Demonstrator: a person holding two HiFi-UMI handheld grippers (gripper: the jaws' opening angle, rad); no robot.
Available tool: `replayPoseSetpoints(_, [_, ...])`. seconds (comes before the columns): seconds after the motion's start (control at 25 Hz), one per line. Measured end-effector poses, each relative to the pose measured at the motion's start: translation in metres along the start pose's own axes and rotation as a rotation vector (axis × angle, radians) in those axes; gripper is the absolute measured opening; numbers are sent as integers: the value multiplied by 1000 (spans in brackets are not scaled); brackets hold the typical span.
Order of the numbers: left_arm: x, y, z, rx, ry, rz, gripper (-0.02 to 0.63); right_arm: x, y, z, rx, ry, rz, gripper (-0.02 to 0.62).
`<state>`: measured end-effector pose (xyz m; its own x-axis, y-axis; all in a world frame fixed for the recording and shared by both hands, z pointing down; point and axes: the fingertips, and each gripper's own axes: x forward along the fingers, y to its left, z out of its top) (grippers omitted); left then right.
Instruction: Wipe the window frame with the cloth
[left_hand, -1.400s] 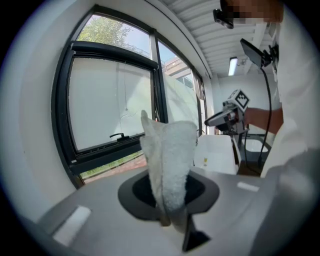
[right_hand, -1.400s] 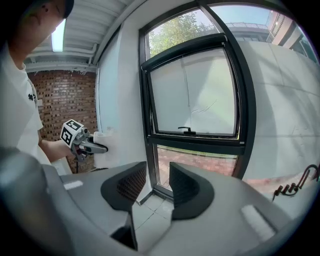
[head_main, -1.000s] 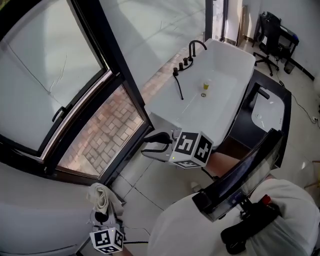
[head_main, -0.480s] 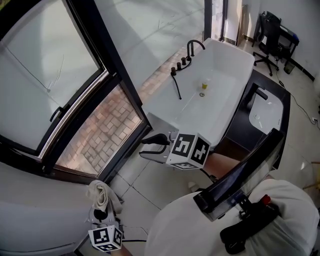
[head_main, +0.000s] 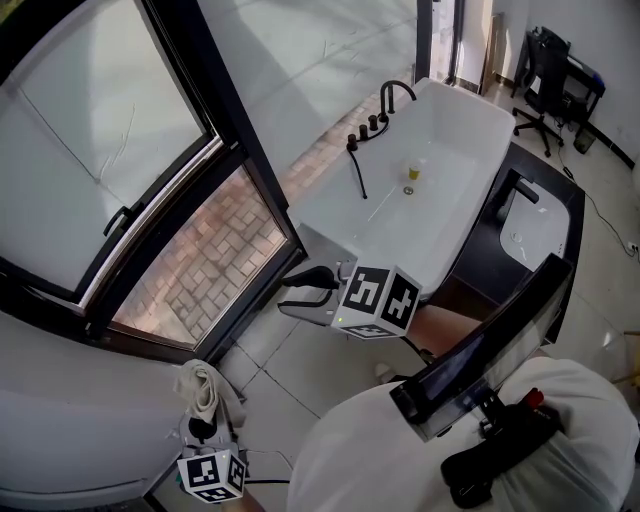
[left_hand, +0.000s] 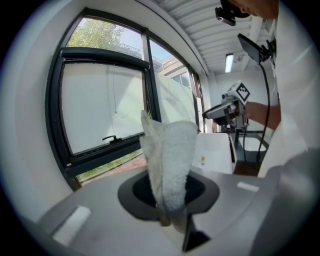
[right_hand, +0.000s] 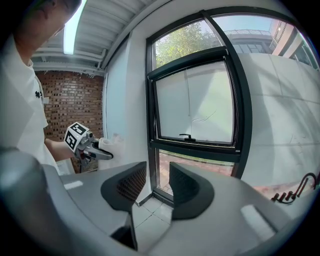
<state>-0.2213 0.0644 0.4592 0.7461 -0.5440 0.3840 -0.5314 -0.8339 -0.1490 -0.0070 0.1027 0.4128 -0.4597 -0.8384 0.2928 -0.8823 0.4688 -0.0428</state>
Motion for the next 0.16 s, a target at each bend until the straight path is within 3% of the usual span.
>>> replayPoseSetpoints(0.16, [0,-6,-1,2,-1,-8,91,-1,3,-3,-2,2,1,146])
